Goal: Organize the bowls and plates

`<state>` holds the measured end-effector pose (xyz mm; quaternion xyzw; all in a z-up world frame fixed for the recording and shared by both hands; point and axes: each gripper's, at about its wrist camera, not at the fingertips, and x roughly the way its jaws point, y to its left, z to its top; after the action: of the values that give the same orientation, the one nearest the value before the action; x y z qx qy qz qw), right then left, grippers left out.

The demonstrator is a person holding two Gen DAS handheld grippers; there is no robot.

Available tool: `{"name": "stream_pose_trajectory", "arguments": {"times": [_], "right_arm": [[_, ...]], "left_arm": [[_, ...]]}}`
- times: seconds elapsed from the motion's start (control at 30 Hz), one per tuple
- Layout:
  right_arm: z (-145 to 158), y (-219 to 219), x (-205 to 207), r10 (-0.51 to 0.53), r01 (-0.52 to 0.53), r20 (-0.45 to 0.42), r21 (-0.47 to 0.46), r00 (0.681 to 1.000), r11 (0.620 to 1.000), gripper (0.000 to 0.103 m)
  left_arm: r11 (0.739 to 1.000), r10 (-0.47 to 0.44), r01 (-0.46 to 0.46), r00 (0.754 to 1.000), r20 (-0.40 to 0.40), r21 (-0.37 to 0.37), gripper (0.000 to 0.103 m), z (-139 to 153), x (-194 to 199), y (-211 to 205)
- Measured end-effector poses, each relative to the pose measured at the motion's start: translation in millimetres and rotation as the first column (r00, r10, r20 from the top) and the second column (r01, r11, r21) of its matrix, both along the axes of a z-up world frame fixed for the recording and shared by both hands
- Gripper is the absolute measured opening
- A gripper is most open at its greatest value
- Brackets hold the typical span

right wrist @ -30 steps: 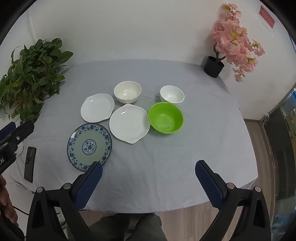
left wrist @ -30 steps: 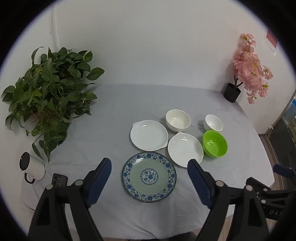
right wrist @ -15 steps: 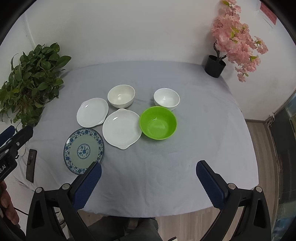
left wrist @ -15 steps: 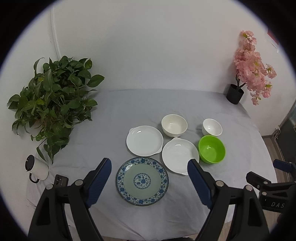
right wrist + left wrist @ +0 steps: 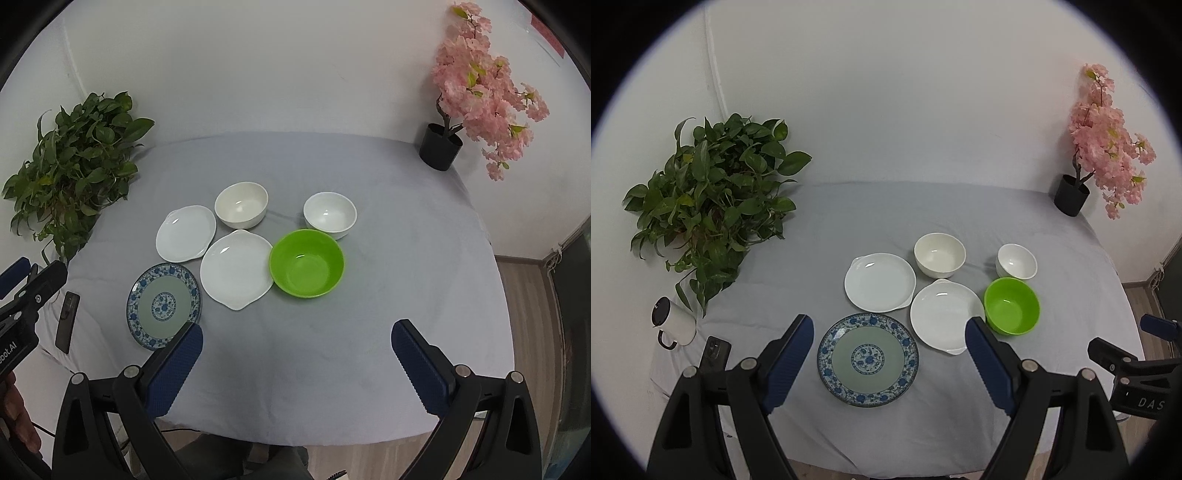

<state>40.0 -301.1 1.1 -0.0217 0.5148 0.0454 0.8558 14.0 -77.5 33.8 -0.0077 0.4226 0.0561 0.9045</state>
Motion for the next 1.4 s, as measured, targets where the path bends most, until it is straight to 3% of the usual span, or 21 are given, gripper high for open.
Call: {"name": "stream_pose_trajectory", "arguments": {"times": [0.83, 1.4], "right_arm": [[5.1, 23.5, -11.1, 0.003, -0.003, -0.001, -0.039, 1.000, 0.999, 0.103], [6.7, -4.5, -11.9, 0.046, -0.046, 0.011, -0.001, 0.999, 0.999, 0.103]], "left_arm": [[0.998, -0.060, 0.060, 0.998, 0.007, -0.010, 0.084, -0.7, 2.5, 16.9], [0.999, -0.037, 0.036, 0.999, 0.008, 0.004, 0.084, 1.9, -7.0, -5.0]]}}
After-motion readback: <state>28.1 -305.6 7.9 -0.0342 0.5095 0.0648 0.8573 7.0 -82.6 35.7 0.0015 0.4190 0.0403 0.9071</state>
